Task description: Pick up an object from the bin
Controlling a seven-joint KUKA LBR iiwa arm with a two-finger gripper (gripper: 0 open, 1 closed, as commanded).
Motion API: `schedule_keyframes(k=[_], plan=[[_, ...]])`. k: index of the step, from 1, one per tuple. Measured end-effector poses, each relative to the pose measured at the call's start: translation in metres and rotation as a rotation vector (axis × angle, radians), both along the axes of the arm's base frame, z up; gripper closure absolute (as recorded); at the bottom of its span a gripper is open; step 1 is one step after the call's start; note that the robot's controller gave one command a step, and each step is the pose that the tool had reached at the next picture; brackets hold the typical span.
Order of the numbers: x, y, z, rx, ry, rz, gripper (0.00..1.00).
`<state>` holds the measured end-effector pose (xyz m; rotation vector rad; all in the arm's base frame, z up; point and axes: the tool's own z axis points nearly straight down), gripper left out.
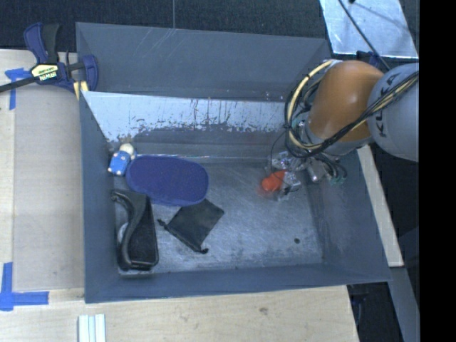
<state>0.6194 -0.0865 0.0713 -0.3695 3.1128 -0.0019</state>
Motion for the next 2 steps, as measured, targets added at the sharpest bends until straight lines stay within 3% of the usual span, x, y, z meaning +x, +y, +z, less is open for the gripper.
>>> schedule_keyframes(k=[1,2], plan=[[-0.008,0.065,0.001,0.0,0.001,0.267,1.0],[-0.015,0.085,0.155,-0.001,-0.006,0.228,1.0]])
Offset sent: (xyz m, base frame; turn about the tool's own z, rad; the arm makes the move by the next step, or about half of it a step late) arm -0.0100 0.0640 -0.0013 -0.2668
